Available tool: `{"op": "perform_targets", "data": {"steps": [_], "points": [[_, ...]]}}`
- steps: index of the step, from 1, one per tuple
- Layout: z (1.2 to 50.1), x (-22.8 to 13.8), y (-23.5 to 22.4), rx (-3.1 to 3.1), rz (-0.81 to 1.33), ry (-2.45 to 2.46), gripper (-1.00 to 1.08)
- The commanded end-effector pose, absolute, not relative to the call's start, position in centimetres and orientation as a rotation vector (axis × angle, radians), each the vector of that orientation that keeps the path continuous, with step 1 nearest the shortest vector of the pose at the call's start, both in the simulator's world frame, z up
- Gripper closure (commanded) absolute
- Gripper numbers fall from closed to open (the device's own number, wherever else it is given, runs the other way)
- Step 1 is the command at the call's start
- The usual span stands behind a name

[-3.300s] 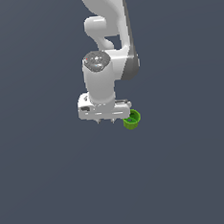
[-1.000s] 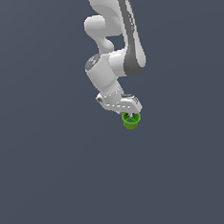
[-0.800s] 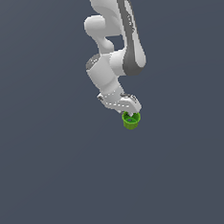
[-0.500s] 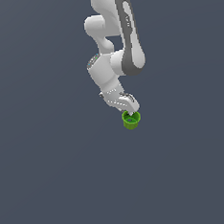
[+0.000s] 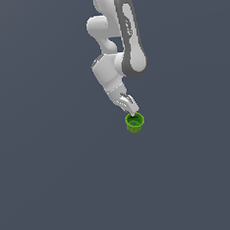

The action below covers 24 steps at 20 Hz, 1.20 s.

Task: Pick up the object and move it to a goal position.

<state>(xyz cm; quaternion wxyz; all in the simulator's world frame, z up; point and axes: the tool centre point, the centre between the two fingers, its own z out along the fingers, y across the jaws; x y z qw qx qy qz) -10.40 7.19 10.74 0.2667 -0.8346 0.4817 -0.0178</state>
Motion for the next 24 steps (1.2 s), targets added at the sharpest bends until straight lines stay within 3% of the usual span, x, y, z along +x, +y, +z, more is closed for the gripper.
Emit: {"op": "perform_targets", "data": {"steps": [1,24], "points": [[10.5,-11.1,7.1,-2.220,-0.049,1.352,-0.20],[8.6,-12.4,7.5,-2.141,-0.048,1.477,-0.20]]}}
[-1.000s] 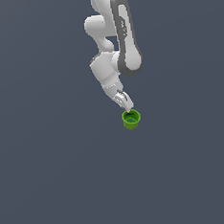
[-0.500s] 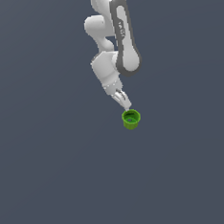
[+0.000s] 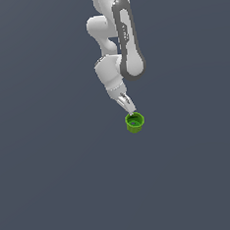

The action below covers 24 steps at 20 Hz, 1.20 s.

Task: Pick up the object and move it to a goal position.

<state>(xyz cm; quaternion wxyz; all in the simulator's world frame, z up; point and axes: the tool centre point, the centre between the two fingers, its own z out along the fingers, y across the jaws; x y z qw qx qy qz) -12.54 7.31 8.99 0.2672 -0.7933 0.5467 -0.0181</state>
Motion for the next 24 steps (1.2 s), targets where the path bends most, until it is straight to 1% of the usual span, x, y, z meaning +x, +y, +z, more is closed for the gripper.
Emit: {"op": "perform_targets", "data": {"steps": [1,9,10,24], "points": [[8.3,-12.4,7.6,-2.141,-0.048,1.477,-0.20],[7.1,-11.9,8.2,-2.139,-0.048,1.479,-0.20],[7.1,-11.9,8.2,-2.139,-0.048,1.479,1.08],[7.4,-11.6,8.0,-2.137,-0.053,1.475,1.08]]}}
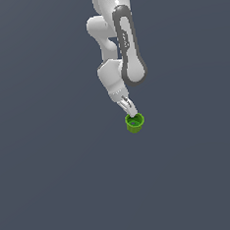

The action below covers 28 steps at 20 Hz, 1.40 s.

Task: Pick up the object and move it to a goal position.

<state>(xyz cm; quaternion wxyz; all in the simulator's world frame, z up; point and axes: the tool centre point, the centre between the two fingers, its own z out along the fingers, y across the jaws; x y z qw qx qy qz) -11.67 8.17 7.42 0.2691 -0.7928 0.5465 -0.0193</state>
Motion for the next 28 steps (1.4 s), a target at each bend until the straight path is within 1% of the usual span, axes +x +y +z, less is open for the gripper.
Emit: {"op": "perform_targets", "data": {"steps": [1,7,13,28], "points": [[7.4,-11.5,7.9,-2.137,-0.053,1.475,1.08],[7.5,-10.4,6.5,-2.138,-0.052,1.477,1.08],[7.8,-8.4,3.8,-2.141,-0.051,1.478,1.08],[8.8,0.3,-7.2,-2.149,-0.048,1.482,1.08]]}}
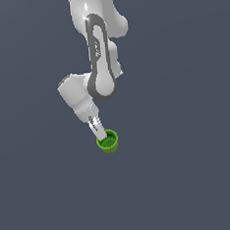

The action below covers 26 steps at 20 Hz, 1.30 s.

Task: Pick up the object and move it to a goal position.

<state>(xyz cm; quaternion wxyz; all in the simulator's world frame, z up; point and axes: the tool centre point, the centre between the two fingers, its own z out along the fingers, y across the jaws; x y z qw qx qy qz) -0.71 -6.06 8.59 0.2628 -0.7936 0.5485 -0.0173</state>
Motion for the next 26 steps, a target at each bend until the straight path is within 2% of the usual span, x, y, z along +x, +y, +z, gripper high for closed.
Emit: {"op": "perform_targets", "data": {"steps": [1,14,26], "points": [[8.9,0.8,-7.9,-2.149,-0.048,1.482,1.08],[9.5,6.9,-14.9,-2.145,-0.047,1.480,1.08],[9.8,9.0,-17.0,-2.140,-0.048,1.478,1.08]]}}
